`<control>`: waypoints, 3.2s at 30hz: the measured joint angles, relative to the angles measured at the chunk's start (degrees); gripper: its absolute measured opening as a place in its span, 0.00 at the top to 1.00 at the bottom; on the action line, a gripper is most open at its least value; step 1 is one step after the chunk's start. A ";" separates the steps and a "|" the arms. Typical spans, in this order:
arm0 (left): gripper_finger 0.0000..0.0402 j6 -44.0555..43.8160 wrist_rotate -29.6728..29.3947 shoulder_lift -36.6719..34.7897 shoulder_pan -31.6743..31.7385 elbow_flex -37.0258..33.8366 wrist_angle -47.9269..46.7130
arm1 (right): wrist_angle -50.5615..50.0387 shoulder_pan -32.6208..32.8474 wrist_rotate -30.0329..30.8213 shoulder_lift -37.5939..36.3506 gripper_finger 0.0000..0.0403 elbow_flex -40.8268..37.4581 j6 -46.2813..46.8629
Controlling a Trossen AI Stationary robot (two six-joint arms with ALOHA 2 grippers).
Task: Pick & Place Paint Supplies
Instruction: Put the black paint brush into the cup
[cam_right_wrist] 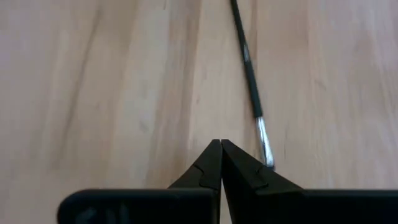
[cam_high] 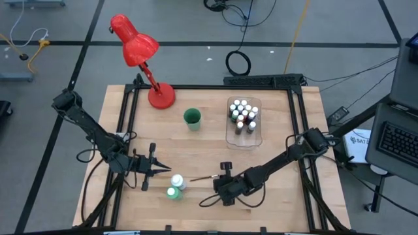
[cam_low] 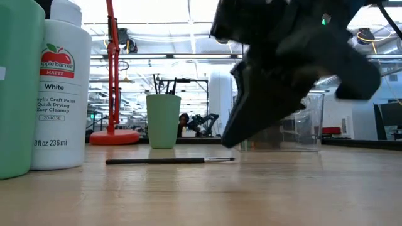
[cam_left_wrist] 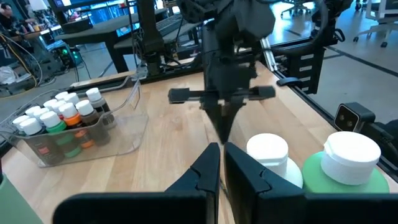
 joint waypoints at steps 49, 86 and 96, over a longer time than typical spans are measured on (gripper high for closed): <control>0.94 -1.62 0.19 0.00 0.00 -0.02 -3.11 | 10.53 -10.93 -17.66 -4.47 0.57 -11.45 -7.76; 0.94 -2.75 0.04 0.00 0.00 -0.07 -3.15 | 10.11 5.88 9.58 -25.88 1.00 -13.76 -8.73; 0.94 -3.04 -2.88 0.00 1.34 -0.05 -3.85 | 51.70 9.82 14.20 -26.33 1.00 -35.07 -18.85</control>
